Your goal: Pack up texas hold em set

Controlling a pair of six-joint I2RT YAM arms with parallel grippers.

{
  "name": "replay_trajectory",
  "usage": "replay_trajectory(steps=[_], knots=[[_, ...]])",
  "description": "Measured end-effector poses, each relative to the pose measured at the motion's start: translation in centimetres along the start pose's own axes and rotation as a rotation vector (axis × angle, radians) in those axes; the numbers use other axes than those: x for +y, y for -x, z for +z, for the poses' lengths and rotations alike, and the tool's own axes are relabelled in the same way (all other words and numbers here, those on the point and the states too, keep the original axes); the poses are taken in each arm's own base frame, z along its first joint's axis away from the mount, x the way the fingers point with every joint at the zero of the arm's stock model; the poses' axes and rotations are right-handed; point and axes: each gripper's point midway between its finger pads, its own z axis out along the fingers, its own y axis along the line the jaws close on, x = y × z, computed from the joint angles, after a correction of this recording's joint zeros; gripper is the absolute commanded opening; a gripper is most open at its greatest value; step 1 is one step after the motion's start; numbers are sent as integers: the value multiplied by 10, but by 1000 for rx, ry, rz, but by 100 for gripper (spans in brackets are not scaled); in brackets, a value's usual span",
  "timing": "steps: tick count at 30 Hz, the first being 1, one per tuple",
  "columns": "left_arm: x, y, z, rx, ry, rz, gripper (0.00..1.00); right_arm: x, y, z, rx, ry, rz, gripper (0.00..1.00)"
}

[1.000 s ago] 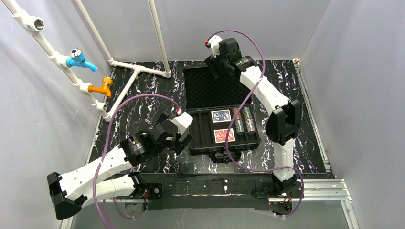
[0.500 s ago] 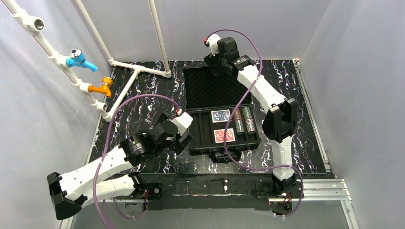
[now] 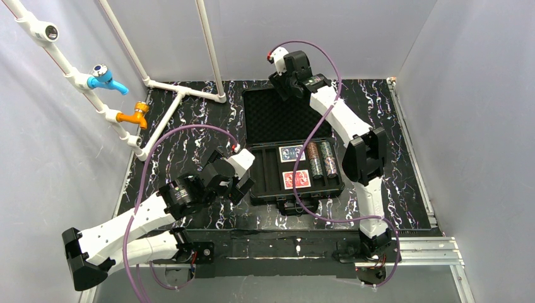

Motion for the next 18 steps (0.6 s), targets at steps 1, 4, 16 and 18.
replay_trajectory(steps=[1, 4, 16, 18], knots=[[0, 0, 0, 0, 0, 0, 99, 0, 0, 0, 0, 0, 0, 67], [0, 0, 0, 0, 0, 0, 99, 3, 1, 0, 0, 7, 4, 56], [1, 1, -2, -7, 1, -3, 99, 13, 5, -4, 1, -24, -67, 47], [1, 1, -2, -11, 1, -5, 99, 13, 5, -9, -3, -40, -68, 47]])
